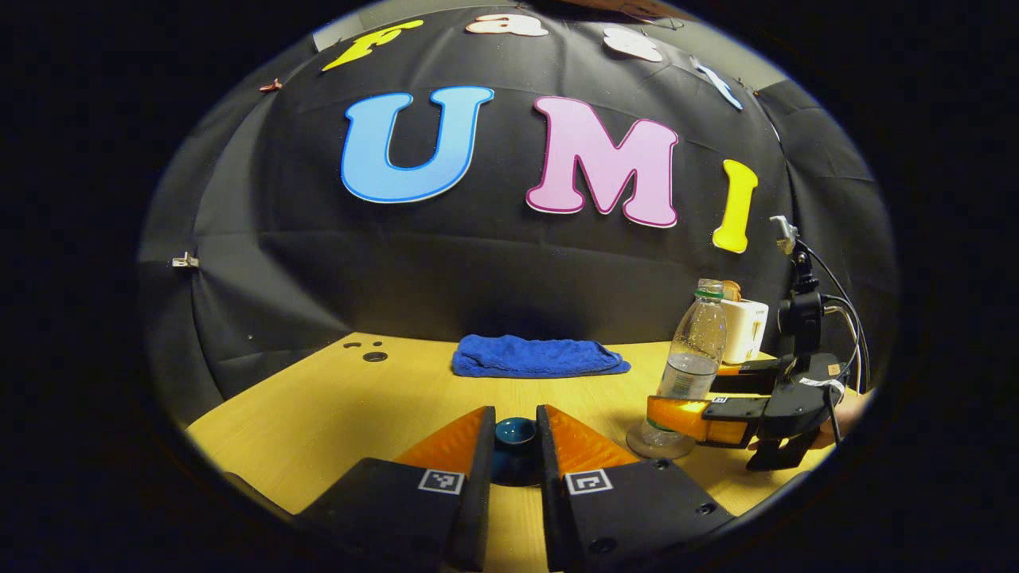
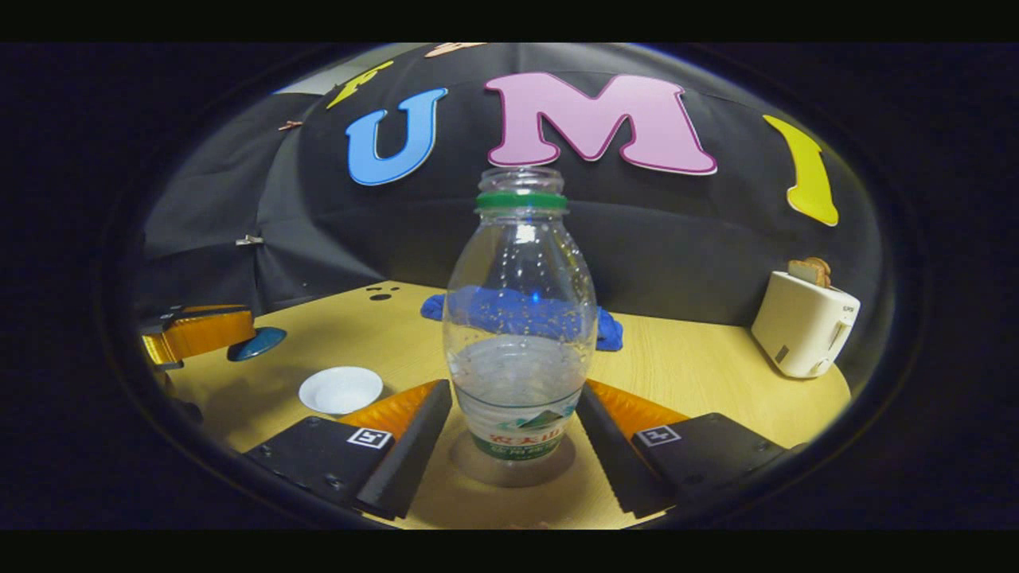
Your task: Open the teacup lid with one hand, grasp the water bottle and pour water into the teacup with the other hand; after pouring, place the water bottle on the coaster and then close the teacup lid.
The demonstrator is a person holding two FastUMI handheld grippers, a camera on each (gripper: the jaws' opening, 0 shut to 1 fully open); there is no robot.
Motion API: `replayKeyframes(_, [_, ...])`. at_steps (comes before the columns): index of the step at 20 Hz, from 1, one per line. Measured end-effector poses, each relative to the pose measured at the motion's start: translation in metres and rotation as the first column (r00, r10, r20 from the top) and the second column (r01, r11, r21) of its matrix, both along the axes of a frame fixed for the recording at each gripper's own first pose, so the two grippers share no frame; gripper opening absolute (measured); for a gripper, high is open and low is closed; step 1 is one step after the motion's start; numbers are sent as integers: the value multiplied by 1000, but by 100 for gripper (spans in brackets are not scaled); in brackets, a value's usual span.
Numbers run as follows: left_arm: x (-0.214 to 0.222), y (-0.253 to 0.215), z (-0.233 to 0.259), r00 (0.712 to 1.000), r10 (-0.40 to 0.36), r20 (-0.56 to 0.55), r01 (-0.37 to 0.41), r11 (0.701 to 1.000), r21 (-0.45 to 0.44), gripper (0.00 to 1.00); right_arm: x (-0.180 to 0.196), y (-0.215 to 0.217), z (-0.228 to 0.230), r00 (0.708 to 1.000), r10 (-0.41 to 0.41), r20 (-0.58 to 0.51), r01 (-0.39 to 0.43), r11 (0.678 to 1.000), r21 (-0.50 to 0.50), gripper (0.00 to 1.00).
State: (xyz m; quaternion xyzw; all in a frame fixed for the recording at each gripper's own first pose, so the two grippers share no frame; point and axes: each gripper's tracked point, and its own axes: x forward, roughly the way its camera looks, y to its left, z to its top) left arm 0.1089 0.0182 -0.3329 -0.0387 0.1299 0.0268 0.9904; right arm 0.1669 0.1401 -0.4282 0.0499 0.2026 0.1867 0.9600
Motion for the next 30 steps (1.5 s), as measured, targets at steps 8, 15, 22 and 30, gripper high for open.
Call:
replayKeyframes(8, [26, -29, -27, 998, -52, -30, 52, 999, -17, 32, -65, -4, -18, 992, -8, -128, 13, 999, 37, 93])
replayKeyframes(15, [37, -36, -49, 996, -66, -61, 65, 998, -11, 31, -82, -18, -15, 990, -26, -141, 26, 1000, -3, 97])
replayKeyframes(22, [41, -44, -58, 993, -86, -86, 88, 996, 10, 32, -69, -29, -8, 992, -36, -125, 34, 999, -17, 98])
replayKeyframes(30, [38, -45, -58, 992, -80, -94, 82, 997, 15, 53, -70, -34, 7, 993, -39, -108, 37, 999, -22, 93])
